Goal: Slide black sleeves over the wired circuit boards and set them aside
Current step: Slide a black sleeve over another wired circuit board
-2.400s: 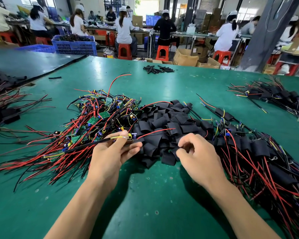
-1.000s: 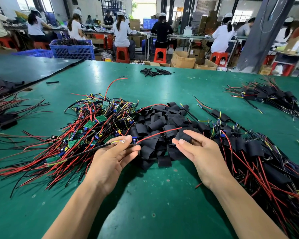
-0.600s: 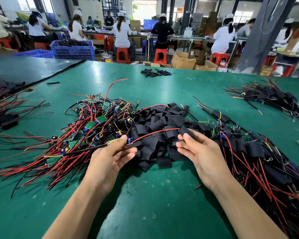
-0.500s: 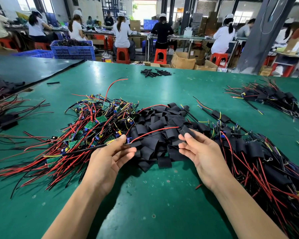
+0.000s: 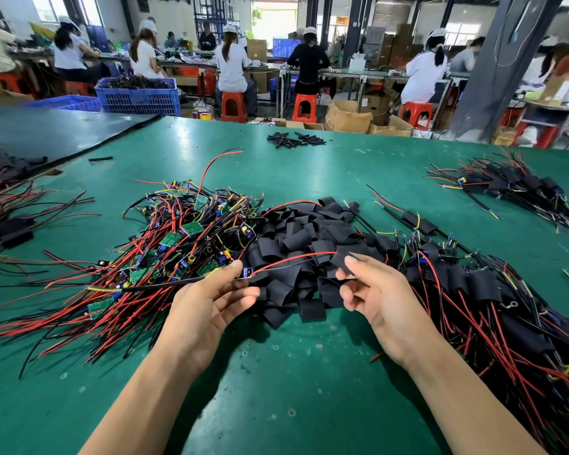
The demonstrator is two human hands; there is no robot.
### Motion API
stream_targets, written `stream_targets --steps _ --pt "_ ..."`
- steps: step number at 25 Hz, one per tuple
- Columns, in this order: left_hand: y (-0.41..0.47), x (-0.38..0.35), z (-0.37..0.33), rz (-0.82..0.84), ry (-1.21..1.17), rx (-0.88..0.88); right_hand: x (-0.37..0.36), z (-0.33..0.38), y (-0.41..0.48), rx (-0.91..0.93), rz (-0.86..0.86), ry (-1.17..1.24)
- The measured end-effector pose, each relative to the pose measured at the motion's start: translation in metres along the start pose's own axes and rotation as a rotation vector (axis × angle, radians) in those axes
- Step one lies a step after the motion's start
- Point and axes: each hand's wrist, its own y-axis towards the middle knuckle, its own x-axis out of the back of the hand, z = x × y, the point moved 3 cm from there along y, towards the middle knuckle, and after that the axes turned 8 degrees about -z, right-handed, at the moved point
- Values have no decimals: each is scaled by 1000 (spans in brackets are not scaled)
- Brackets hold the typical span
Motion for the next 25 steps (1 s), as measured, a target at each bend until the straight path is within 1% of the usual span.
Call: stream_targets --steps 5,8,15,17,21,25 --pt "-3 -1 -1 11 20 49 0 -3 1 -79 -47 40" --pt "-4 -1 -1 1 14 65 1 -5 3 -89 -78 34" --pt "-5 -2 -3 -1 -2 64 -1 -8 2 -147 -71 58" --pt "-5 -2 -3 2 -1 65 -2 -8 1 -174 -51 75" --pt "-4 -3 0 26 51 -1 -5 -6 -5 -243 66 173" --pt "-5 -6 2 33 86 -57 -9 -5 -8 -223 131 191"
